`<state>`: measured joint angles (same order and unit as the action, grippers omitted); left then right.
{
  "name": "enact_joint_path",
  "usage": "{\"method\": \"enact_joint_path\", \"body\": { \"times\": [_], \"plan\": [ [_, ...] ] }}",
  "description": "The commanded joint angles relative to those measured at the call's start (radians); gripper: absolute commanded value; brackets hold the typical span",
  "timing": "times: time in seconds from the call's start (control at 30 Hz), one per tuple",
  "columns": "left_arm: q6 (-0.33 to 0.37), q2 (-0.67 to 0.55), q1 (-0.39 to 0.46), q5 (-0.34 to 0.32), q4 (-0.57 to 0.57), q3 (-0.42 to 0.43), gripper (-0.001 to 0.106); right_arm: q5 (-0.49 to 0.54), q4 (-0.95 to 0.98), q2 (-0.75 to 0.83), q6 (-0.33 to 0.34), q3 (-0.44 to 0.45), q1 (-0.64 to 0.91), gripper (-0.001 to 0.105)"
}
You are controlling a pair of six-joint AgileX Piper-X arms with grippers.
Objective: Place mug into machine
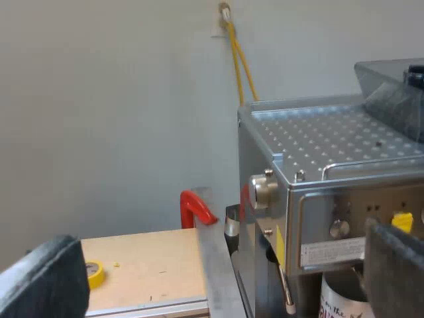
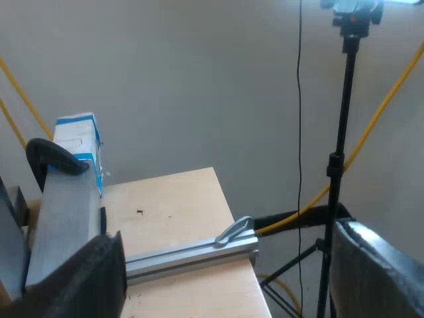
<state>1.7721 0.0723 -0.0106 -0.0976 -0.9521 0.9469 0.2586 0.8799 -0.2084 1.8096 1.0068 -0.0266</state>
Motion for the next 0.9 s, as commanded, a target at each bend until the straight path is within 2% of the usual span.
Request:
{"method": "enact_joint_path", "body": {
  "times": [0.03, 0.2, 0.33, 0.43, 0.63, 0.83, 0.9],
  "plan": [
    [-0.004, -0.049, -0.004, 0.02, -0.044, 0.006, 0.085, -0.002, 0.041, 0.056, 0.012, -0.003, 0.003, 0.066],
    [-0.004, -0.131, -0.004, 0.026, -0.107, 0.007, 0.085, -0.002, 0.118, 0.147, 0.012, -0.022, 0.003, 0.066],
    [-0.004, -0.199, -0.004, 0.143, -0.22, 0.003, 0.085, -0.002, 0.128, 0.269, 0.012, -0.078, 0.003, 0.066],
    [-0.004, -0.231, -0.004, 0.22, -0.274, -0.002, 0.085, 0.005, 0.16, 0.26, 0.012, -0.091, -0.003, 0.066],
    [0.019, -0.227, -0.004, 0.222, -0.258, -0.041, 0.085, -0.014, 0.078, 0.26, -0.024, -0.156, -0.003, 0.066],
    [0.03, -0.227, -0.004, 0.222, -0.196, -0.147, 0.085, -0.147, 0.019, 0.26, -0.026, -0.276, -0.003, 0.066],
    [0.03, -0.226, -0.004, 0.222, -0.183, -0.182, 0.085, -0.16, 0.016, 0.26, -0.026, -0.313, -0.003, 0.066]
  ]
}}
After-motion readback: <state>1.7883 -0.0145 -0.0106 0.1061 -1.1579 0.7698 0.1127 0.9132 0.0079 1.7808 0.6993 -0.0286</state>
